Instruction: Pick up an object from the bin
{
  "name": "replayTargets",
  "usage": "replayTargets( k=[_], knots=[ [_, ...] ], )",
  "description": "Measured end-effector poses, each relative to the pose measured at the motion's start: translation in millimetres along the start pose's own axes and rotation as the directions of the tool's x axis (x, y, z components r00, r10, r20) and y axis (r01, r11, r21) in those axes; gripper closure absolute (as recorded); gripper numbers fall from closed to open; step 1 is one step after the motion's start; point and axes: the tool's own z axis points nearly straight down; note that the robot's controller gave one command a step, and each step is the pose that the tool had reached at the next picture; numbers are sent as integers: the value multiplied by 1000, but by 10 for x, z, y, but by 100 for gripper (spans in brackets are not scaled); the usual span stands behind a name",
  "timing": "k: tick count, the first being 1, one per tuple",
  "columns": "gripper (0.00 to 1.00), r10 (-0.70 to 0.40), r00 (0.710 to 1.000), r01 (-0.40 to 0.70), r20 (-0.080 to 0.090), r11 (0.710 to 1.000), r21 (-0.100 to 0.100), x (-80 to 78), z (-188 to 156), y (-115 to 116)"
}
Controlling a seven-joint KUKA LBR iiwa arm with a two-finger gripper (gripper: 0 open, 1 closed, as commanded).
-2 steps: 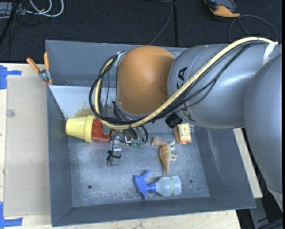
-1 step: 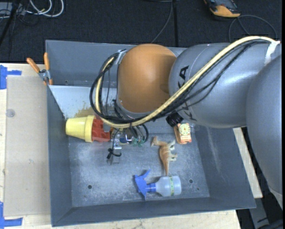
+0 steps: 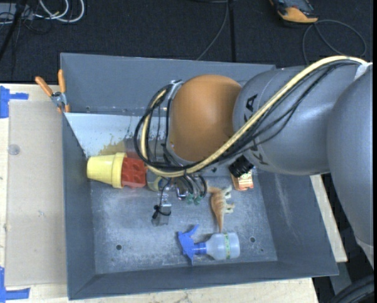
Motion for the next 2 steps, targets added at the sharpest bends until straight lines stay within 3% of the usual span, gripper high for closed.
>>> replayTargets(
  k=[1,2],
  knots=[
    [0,74,997,-74,-23,997,12,-45,-18,-239],
    [0,18,1000,-18,8,1000,1,2,54,-342]
  ],
)
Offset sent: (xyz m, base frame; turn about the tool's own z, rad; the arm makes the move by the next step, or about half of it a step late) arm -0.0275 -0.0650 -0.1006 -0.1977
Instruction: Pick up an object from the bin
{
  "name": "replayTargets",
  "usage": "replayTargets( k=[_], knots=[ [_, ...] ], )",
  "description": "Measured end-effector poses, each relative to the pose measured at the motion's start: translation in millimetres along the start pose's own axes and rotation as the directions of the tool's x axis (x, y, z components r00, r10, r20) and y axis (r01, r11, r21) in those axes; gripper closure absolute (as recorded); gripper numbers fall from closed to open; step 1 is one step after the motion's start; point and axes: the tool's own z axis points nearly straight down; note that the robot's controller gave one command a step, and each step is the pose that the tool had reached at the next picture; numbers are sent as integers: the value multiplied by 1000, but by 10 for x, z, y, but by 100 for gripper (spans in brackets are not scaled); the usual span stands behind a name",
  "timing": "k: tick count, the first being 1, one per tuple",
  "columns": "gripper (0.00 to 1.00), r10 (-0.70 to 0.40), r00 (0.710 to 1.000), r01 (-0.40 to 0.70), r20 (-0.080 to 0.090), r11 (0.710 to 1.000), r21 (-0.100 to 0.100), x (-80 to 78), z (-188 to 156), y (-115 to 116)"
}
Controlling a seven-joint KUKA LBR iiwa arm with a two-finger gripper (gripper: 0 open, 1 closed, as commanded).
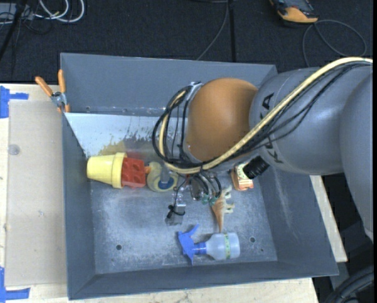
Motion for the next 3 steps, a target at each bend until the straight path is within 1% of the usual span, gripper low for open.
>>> replayTargets(
  k=[1,2,3],
  knots=[
    [0,-132,991,132,-38,991,3,214,194,-413],
    [0,-198,980,198,-13,980,5,319,249,-628],
    [0,-239,971,239,-27,971,-3,540,435,-816]
  ],
)
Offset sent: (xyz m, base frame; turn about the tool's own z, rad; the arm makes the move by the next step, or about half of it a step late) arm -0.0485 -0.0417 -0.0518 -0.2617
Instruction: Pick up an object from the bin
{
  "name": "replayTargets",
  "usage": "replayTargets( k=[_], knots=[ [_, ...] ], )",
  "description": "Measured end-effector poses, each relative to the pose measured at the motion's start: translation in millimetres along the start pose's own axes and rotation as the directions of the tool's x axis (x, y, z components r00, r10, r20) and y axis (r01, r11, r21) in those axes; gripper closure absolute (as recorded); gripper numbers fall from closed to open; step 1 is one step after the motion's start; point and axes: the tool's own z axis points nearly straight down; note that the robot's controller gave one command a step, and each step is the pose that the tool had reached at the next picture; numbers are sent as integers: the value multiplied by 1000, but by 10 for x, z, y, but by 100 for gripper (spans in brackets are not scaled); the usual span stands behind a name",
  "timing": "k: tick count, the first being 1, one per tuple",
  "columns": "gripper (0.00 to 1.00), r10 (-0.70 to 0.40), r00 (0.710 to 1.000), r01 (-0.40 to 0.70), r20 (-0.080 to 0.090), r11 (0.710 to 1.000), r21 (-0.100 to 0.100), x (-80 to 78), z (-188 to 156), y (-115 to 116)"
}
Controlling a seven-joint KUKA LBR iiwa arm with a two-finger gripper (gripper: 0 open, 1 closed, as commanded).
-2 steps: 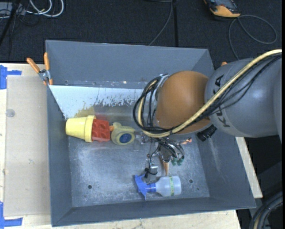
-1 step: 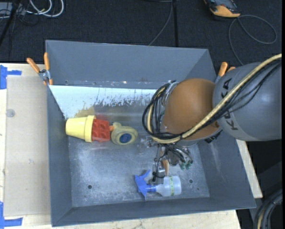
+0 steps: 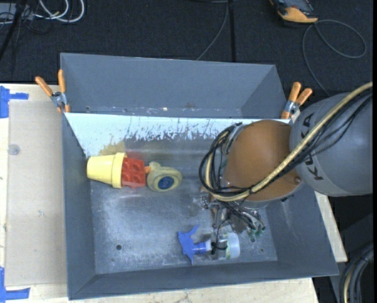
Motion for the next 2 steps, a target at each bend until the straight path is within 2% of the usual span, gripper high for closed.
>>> replayTargets(
  k=[1,2],
  knots=[
    [0,67,998,-67,10,998,5,-28,-2,-230],
    [0,-60,998,60,5,998,4,77,172,-68]
  ],
)
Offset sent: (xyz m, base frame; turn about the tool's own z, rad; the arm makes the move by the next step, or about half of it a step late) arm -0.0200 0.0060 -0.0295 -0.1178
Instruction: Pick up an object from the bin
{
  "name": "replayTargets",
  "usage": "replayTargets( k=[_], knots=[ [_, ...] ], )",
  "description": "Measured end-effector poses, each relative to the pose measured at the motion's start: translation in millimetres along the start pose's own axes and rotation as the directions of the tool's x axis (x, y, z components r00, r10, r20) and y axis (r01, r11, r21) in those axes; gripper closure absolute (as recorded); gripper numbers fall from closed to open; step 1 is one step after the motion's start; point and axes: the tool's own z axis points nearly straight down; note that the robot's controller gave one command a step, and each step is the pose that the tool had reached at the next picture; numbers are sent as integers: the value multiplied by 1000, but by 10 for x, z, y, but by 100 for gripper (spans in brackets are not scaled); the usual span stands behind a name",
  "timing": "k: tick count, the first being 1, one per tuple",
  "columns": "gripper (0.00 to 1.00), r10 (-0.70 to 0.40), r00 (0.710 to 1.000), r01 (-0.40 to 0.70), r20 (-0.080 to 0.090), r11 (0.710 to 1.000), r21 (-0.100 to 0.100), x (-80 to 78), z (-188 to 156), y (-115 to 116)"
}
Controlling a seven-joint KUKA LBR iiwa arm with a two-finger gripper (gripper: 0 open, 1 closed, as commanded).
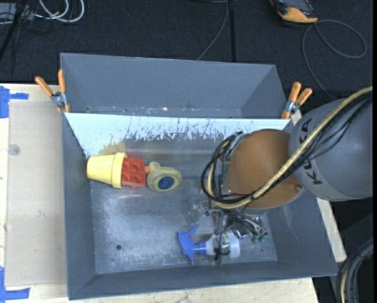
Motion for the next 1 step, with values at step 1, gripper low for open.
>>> replayTargets(
  k=[1],
  knots=[
    [0,-51,999,51,2,999,1,25,309,-84]
  ],
)
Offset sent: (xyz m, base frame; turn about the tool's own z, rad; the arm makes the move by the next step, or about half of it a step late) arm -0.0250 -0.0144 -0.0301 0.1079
